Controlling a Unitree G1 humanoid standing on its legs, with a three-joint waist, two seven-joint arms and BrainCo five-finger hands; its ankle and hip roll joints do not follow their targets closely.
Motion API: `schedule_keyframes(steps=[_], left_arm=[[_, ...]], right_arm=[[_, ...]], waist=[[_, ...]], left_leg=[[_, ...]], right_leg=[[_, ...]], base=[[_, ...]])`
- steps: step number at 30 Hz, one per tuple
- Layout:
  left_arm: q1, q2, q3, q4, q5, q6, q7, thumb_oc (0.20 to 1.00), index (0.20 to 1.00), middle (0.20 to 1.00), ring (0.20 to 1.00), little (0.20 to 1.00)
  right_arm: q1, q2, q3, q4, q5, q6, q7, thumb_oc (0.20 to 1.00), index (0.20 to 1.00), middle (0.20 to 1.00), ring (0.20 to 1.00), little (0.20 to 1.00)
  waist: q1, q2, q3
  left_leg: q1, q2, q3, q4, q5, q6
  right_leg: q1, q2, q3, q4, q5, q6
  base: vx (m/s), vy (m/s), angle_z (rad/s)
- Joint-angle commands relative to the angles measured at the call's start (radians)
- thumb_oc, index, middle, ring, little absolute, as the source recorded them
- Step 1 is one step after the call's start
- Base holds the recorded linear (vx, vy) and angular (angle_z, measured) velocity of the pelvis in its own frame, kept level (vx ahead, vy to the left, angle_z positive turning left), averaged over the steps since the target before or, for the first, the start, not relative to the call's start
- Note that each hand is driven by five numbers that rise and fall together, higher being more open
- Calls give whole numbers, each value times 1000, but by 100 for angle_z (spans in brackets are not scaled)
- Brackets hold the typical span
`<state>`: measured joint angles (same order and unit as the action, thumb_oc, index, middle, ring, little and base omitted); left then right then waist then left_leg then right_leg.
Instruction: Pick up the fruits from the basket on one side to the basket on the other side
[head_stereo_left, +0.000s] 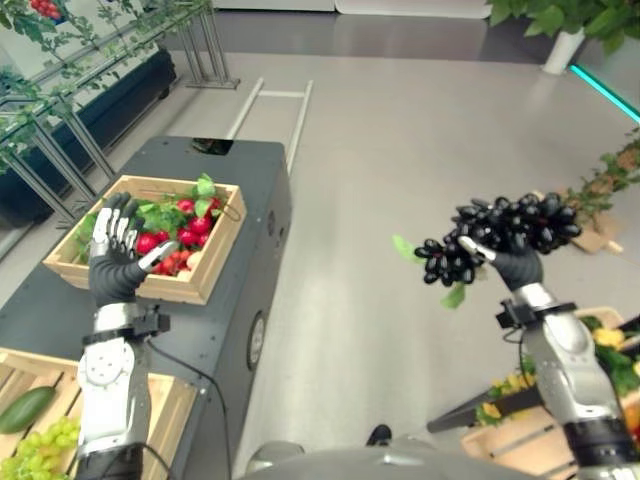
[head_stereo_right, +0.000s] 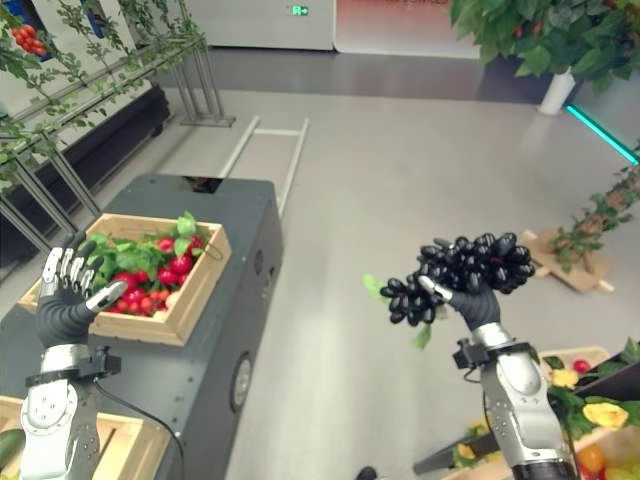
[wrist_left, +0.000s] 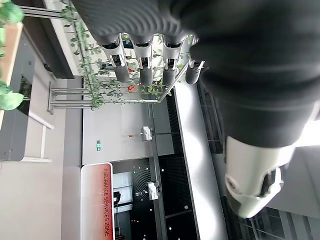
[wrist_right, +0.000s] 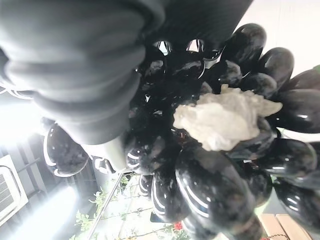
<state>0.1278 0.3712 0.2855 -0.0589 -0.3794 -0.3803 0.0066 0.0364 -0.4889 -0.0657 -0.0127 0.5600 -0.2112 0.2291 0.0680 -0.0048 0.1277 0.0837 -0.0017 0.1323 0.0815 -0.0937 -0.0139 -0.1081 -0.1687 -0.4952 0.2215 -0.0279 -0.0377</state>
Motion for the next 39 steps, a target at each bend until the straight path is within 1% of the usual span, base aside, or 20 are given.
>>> schedule_keyframes(steps=[1, 7, 10, 13, 20, 24, 25, 26, 28, 29, 30, 31, 32, 33, 34, 35, 36, 37, 38, 39], left_arm=[[-42, 66, -15, -37, 46, -49, 19, 1000, 1000, 1000, 1000, 1000], [-47, 63, -21, -32, 73, -40, 35, 1000, 1000, 1000, 1000, 1000], [-46, 59, -19, -31, 74, -39, 37, 1000, 1000, 1000, 1000, 1000], [-30, 49, -12, -50, 79, -35, 35, 1000, 1000, 1000, 1000, 1000], [-6, 30, 2, -75, 79, -33, 29, 1000, 1000, 1000, 1000, 1000], [4, 18, -27, -73, 71, -29, 19, 1000, 1000, 1000, 1000, 1000], [5, 17, -29, -74, 72, -28, 19, 1000, 1000, 1000, 1000, 1000], [1, 16, -34, -72, 75, -29, 23, 1000, 1000, 1000, 1000, 1000], [-8, 16, -38, -73, 75, -32, 29, 1000, 1000, 1000, 1000, 1000], [-16, 18, -41, -73, 78, -33, 35, 1000, 1000, 1000, 1000, 1000], [-20, 18, -48, -71, 80, -32, 39, 1000, 1000, 1000, 1000, 1000], [-24, 22, -51, -72, 83, -32, 41, 1000, 1000, 1000, 1000, 1000], [-28, 25, -52, -69, 92, -32, 49, 1000, 1000, 1000, 1000, 1000], [-28, 25, -52, -69, 92, -32, 49, 1000, 1000, 1000, 1000, 1000], [-27, 30, -46, -75, 96, -32, 56, 1000, 1000, 1000, 1000, 1000], [-27, 31, -39, -75, 96, -33, 64, 1000, 1000, 1000, 1000, 1000], [-27, 31, -39, -75, 97, -33, 64, 1000, 1000, 1000, 1000, 1000], [-18, 33, -30, -73, 91, -34, 74, 1000, 1000, 1000, 1000, 1000], [-18, 33, -30, -74, 91, -34, 74, 1000, 1000, 1000, 1000, 1000], [-9, 37, -25, -73, 89, -35, 83, 1000, 1000, 1000, 1000, 1000]], right_arm=[[-83, 5, -17, -77, 0, -58, -6, 200, 200, 200, 200, 200], [-80, 25, -1, -79, -15, -41, 1, 200, 200, 200, 200, 200], [-75, 33, 5, -75, -21, -37, 0, 200, 200, 200, 200, 200], [-63, 39, 9, -64, -35, -36, 2, 200, 200, 200, 200, 200], [-49, 49, 10, -68, -33, -34, 4, 200, 200, 200, 200, 200], [-49, 56, 13, -61, -34, -30, -5, 200, 200, 200, 200, 200], [-48, 58, 15, -60, -35, -28, -6, 200, 200, 200, 200, 200], [-46, 60, 19, -61, -43, -30, -8, 200, 200, 200, 200, 200], [-46, 63, 25, -64, -55, -30, -17, 200, 200, 200, 200, 200], [-49, 67, 31, -63, -59, -32, -23, 200, 200, 200, 200, 200], [-54, 69, 39, -58, -68, -34, -31, 200, 200, 200, 200, 200], [-57, 71, 42, -55, -71, -32, -34, 200, 200, 200, 200, 200], [-67, 73, 50, -46, -68, -33, -37, 200, 200, 200, 200, 200], [-67, 73, 51, -46, -68, -33, -37, 200, 200, 200, 200, 200], [-87, 75, 67, -33, -63, -31, -35, 200, 200, 200, 200, 200], [-98, 75, 79, -36, -65, -29, -28, 200, 200, 200, 200, 200], [-99, 75, 80, -35, -65, -29, -28, 200, 200, 200, 200, 200], [-108, 72, 96, -31, -61, -24, -13, 200, 200, 200, 200, 200], [-108, 72, 96, -30, -60, -24, -13, 200, 200, 200, 200, 200], [-112, 64, 103, -32, -69, -24, -8, 200, 200, 200, 200, 200]], waist=[[-1, -46, -29], [-5, -49, -32], [-2, -53, -36], [6, -57, -45], [14, -61, -60], [12, -59, -57], [10, -59, -54], [6, -60, -49], [-1, -52, -37], [-2, -42, -31], [2, -24, -22], [9, -14, -24], [17, -7, -28], [16, -8, -28], [26, 1, -31], [31, 3, -28], [30, 1, -27], [41, -6, -25], [42, -6, -24], [63, -29, -25]], left_leg=[[-29, -13, 16, 24, -10, -23], [-7, -40, 23, 6, -16, 4], [-2, -49, 22, 4, -17, 10], [6, -60, 14, 16, -34, 20], [7, -77, 2, 66, -67, 30], [18, -105, 8, 76, -80, 46], [20, -114, 7, 74, -79, 50], [23, -129, 6, 67, -72, 54], [27, -141, 5, 51, -61, 52], [24, -140, 6, 41, -46, 52], [26, -132, 10, 31, -34, 54], [22, -130, 17, 22, -19, 58], [20, -131, 25, 9, -7, 61], [20, -132, 25, 9, -7, 61], [22, -133, 38, -4, 0, 75], [25, -135, 46, -7, 3, 83], [26, -137, 46, -7, 2, 84], [28, -135, 62, -3, 0, 90], [28, -135, 62, -3, 0, 90], [20, -134, 76, 3, -3, 86]], right_leg=[[97, -73, 1, -175, 125, 173], [71, -110, 14, -122, 132, 190], [70, -118, 15, -113, 134, 192], [73, -130, 9, -108, 141, 191], [87, -155, 4, -115, 162, 199], [86, -194, 18, -93, 198, 218], [79, -208, 23, -82, 217, 224], [68, -232, 34, -78, 256, 241], [53, -276, 38, -78, 321, 258], [49, -294, 31, -79, 327, 260], [48, -303, 8, -42, 304, 251], [55, -300, -25, 3, 276, 240], [64, -291, -70, 70, 231, 226], [64, -292, -70, 71, 231, 226], [59, -259, -134, 201, 200, 227], [50, -248, -162, 277, 192, 238], [47, -253, -160, 284, 188, 240], [54, -228, -195, 342, 176, 254], [54, -227, -195, 342, 176, 254], [82, -180, -212, 293, 140, 254]], base=[[-32, 128, -11], [-34, 147, -12], [-6, 68, -1], [15, 32, 0], [9, 49, 1], [-55, 116, -1], [-91, 151, -4], [-104, 146, -7], [-138, 122, -3], [-174, 138, -12], [-180, 183, -16], [-169, 213, -36], [-111, 151, -34], [-135, 187, -25], [-107, 139, -2], [-106, 141, 0], [-94, -5, -30], [-66, -33, -38], [-139, -163, -45], [-113, -203, -33]])
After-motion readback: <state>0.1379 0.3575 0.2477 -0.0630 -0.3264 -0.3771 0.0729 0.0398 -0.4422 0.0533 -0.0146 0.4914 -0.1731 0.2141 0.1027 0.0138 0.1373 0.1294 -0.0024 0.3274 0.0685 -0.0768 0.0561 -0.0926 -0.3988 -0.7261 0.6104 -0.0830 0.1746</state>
